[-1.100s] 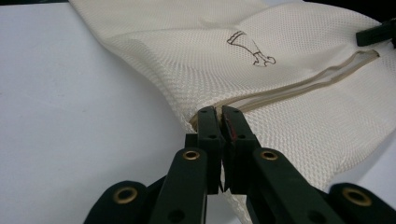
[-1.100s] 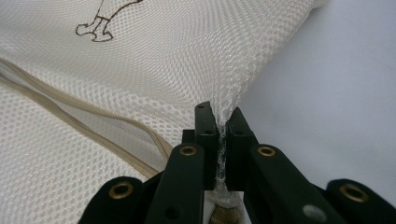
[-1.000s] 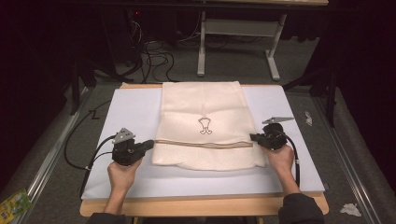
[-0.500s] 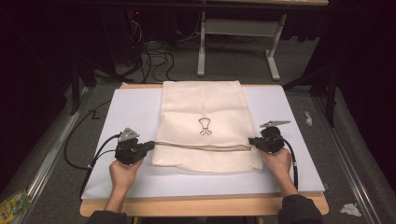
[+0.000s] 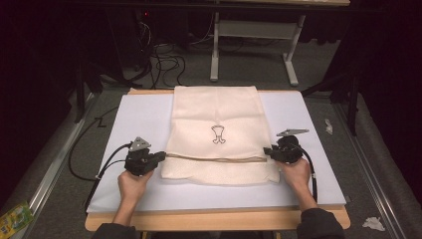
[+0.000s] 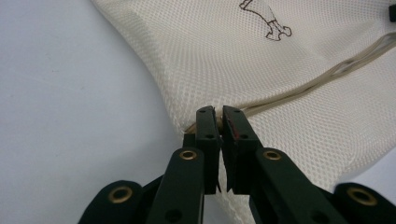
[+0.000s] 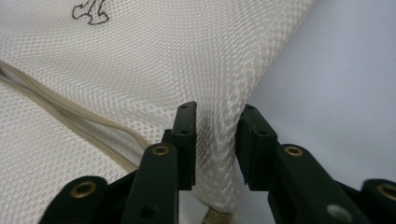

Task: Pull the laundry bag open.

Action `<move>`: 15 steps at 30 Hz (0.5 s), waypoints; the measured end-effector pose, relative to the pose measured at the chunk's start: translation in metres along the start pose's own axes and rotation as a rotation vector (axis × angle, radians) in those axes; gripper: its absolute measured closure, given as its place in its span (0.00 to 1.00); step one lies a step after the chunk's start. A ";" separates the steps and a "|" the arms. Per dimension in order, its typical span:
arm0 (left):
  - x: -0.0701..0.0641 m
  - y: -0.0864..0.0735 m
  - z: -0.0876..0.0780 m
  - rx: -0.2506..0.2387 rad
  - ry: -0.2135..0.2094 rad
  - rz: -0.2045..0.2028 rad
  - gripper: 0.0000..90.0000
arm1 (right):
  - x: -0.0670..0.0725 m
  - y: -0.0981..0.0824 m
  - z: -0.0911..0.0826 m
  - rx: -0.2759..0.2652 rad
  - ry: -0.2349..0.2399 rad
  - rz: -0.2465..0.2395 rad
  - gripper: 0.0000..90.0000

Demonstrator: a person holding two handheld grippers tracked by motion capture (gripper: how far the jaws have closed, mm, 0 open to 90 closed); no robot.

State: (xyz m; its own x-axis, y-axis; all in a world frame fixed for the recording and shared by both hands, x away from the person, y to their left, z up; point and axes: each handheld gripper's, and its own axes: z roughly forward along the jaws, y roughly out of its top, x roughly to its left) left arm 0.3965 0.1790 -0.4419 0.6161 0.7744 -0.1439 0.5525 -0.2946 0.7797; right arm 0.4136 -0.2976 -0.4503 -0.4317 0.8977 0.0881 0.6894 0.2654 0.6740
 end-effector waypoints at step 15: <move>0.002 0.009 -0.012 -0.116 0.016 -0.008 0.75 | 0.006 0.005 -0.026 -0.158 0.018 -0.024 0.80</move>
State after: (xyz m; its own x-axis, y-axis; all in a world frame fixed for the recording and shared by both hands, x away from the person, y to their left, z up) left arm 0.3959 0.1846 -0.4285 0.6024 0.7856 -0.1409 0.4881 -0.2229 0.8438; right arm 0.3997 -0.3002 -0.4270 -0.4586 0.8847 0.0830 0.5793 0.2268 0.7830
